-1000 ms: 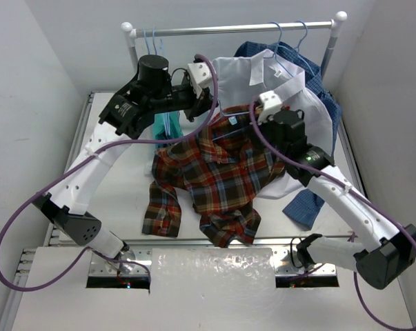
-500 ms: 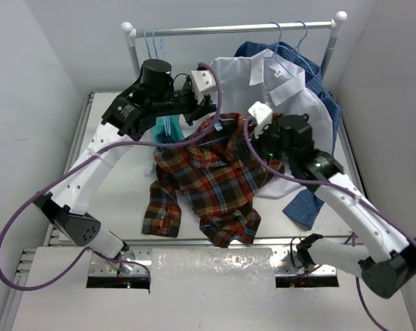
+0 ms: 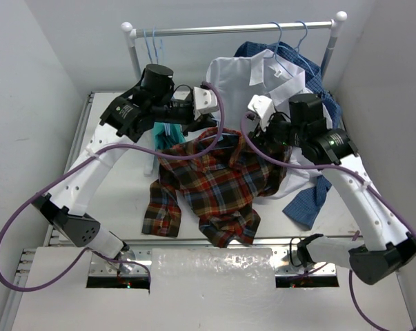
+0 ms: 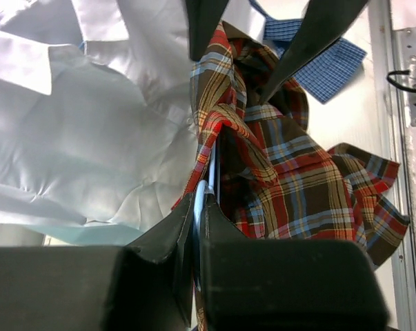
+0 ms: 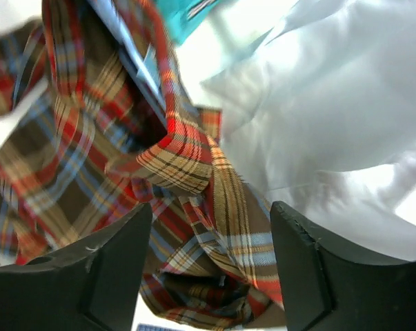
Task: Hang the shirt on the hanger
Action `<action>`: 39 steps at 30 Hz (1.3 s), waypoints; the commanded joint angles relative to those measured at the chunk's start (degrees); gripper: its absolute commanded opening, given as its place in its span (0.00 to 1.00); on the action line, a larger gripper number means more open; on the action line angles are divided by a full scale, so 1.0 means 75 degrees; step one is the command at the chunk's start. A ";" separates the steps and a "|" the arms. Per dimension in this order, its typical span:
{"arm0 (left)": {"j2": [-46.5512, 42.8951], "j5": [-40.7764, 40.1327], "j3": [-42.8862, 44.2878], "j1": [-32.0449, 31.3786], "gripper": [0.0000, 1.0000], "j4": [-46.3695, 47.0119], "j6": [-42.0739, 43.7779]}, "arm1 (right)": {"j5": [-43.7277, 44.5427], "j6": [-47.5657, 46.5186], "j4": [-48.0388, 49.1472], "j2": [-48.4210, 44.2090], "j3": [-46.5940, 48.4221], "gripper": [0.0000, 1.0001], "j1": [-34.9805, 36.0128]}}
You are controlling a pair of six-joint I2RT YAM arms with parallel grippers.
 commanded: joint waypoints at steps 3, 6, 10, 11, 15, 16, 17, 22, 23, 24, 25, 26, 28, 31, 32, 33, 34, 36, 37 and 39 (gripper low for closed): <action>-0.0327 0.0498 0.0585 0.0014 0.00 0.0150 0.0127 | -0.0921 -0.1133 -0.0668 0.0480 0.0425 0.68 -0.0087; -0.0280 0.0743 0.0737 0.0014 0.00 0.0045 0.0208 | -0.0829 -0.1099 -0.0740 0.0785 0.0532 0.68 -0.0099; -0.0257 0.1083 0.0843 0.0014 0.00 -0.0050 0.0279 | -0.0430 -0.0982 0.0091 0.0867 0.0076 0.67 -0.0111; -0.0234 0.1165 0.0866 0.0014 0.00 0.0090 0.0093 | -0.0441 -0.0959 0.0487 0.0844 -0.0273 0.66 -0.0134; -0.0187 0.1131 0.0855 0.0014 0.00 0.0536 -0.0400 | -0.0957 -0.0666 0.0924 0.0774 -0.0687 0.19 -0.0146; -0.0187 0.1061 0.0809 0.0014 0.00 0.0676 -0.0529 | -0.1177 -0.0526 0.0913 0.0739 -0.0710 0.07 -0.0157; -0.0198 0.0898 0.0738 0.0014 0.00 0.0967 -0.0681 | -0.1261 -0.0455 0.0948 0.0599 -0.0745 0.00 -0.0134; -0.0327 0.0615 -0.0070 0.0014 0.08 0.1614 -0.1338 | -0.1941 -0.0618 0.0481 -0.0022 -0.1167 0.00 -0.0146; -0.0339 0.0638 -0.0152 0.0014 0.12 0.1673 -0.1339 | -0.2092 -0.0619 0.0178 -0.0128 -0.1190 0.00 -0.0146; -0.0351 0.0650 -0.0327 0.0014 0.21 0.1720 -0.1339 | -0.2175 -0.0665 0.0024 -0.0152 -0.1225 0.00 -0.0157; -0.0362 0.0616 -0.0375 0.0003 0.26 0.1755 -0.1350 | -0.2257 -0.0654 -0.0140 -0.0187 -0.1237 0.00 -0.0146; -0.0362 0.0592 -0.0422 0.0003 0.37 0.1802 -0.1362 | -0.2432 -0.0642 -0.0420 -0.0210 -0.1261 0.00 -0.0157; -0.0362 0.0452 -0.0481 0.0003 0.49 0.1837 -0.1350 | -0.2504 -0.0456 -0.0645 -0.0211 -0.1366 0.00 -0.0134; -0.0374 -0.0038 -0.0539 0.0003 0.69 0.2047 -0.1502 | -0.2002 0.0188 -0.0542 -0.0292 -0.1600 0.00 -0.0157; -0.0397 -0.0250 -0.0563 0.0014 0.86 0.2153 -0.1700 | -0.1826 0.0341 -0.0459 -0.0351 -0.1682 0.00 -0.0181; -0.0432 -0.0519 -0.0586 0.0014 0.89 0.2270 -0.1829 | -0.1441 0.0667 -0.0342 -0.0479 -0.1834 0.00 -0.0181; -0.0456 -0.1171 -0.0668 0.0014 0.98 0.2573 -0.1958 | -0.1229 0.0856 -0.0063 -0.0538 -0.1928 0.00 -0.0227; -0.0503 -0.1947 -0.0739 0.0014 1.00 0.2879 -0.2427 | -0.0772 0.1347 0.0279 -0.0667 -0.2162 0.00 -0.0298; -0.0538 -0.2705 -0.0774 0.0014 1.00 0.3136 -0.2695 | -0.0665 0.1478 0.0570 -0.0749 -0.2210 0.00 -0.0391; -0.0561 -0.3261 -0.0786 0.0014 1.00 0.3290 -0.2780 | -0.0524 0.1805 0.0748 -0.0738 -0.2245 0.00 -0.0497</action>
